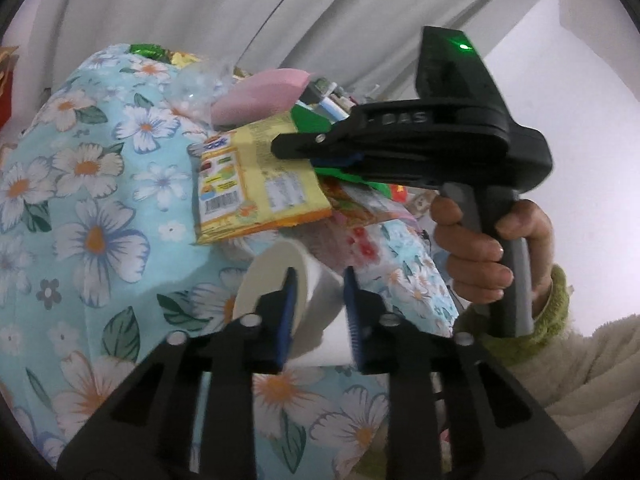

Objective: Collect trash
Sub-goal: 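Grasp the white paper cup with the left gripper while the right grasps a yellow wrapper, then carry cup and wrapper to the blue wastebasket and open both grippers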

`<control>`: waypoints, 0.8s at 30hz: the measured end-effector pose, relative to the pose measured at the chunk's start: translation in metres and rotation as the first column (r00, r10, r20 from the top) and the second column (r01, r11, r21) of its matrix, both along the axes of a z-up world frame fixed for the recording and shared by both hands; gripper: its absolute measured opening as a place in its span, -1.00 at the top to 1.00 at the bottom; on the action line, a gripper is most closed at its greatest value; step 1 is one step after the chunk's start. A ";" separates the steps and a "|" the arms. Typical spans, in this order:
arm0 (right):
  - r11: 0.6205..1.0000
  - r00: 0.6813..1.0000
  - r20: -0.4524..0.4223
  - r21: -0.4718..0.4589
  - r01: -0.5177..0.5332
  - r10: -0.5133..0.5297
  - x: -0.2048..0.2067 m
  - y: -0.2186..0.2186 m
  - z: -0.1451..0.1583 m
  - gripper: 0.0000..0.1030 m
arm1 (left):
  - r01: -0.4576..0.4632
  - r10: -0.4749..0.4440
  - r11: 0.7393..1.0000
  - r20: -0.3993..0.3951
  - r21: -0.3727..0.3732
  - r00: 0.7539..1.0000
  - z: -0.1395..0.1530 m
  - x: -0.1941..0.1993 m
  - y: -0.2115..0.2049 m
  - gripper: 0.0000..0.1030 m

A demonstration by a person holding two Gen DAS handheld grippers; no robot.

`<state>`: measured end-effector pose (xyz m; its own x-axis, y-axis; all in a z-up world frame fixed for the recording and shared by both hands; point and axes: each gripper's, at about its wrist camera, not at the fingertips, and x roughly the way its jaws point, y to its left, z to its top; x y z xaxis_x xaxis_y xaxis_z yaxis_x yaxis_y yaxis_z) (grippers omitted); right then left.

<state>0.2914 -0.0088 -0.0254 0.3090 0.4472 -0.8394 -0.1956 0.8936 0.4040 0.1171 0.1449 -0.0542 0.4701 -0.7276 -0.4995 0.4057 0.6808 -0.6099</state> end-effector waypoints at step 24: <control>0.900 0.761 0.489 0.142 0.413 -0.426 -0.209 -0.213 0.166 0.92 | 0.232 -0.247 0.969 0.322 0.085 0.914 0.141 -0.048 -0.124 0.94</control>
<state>0.0824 -0.2215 0.1411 0.8399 0.1919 -0.5077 0.0176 0.9253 0.3789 0.0694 0.0207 0.0866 0.4275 -0.8195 -0.3816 0.7314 0.5616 -0.3869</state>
